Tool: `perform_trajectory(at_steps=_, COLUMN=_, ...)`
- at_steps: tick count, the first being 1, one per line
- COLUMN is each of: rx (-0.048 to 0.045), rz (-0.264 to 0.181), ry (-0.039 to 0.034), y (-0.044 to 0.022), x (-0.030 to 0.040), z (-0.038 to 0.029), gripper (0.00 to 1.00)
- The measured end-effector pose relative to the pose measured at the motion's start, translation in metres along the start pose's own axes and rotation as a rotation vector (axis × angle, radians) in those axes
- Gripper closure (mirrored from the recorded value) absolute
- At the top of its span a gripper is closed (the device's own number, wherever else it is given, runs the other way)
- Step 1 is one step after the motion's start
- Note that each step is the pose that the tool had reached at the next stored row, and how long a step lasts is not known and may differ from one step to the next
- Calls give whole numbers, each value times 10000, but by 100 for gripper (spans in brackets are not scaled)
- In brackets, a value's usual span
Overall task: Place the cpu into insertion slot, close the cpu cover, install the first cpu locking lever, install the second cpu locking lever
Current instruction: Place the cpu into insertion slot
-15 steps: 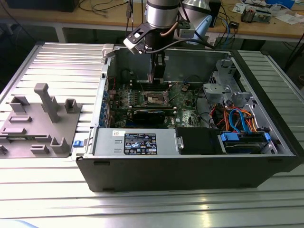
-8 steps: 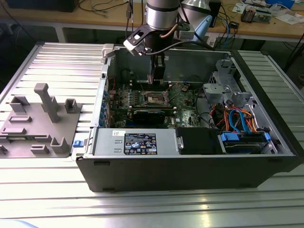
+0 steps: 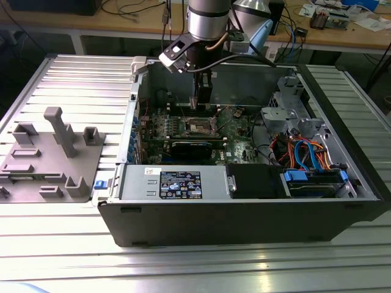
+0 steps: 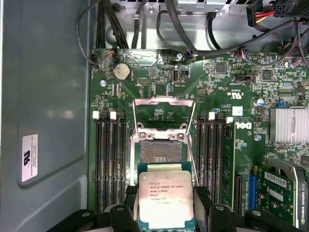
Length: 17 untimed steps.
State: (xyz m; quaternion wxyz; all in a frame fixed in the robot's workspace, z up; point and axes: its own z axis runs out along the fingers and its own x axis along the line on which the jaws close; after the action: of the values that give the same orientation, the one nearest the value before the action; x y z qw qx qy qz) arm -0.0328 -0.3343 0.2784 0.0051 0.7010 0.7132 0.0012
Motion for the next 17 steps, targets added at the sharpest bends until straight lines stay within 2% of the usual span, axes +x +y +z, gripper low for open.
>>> perform_trajectory(at_steps=17, rx=-1, rz=0, ry=0, y=0, x=0, z=37, gripper=46)
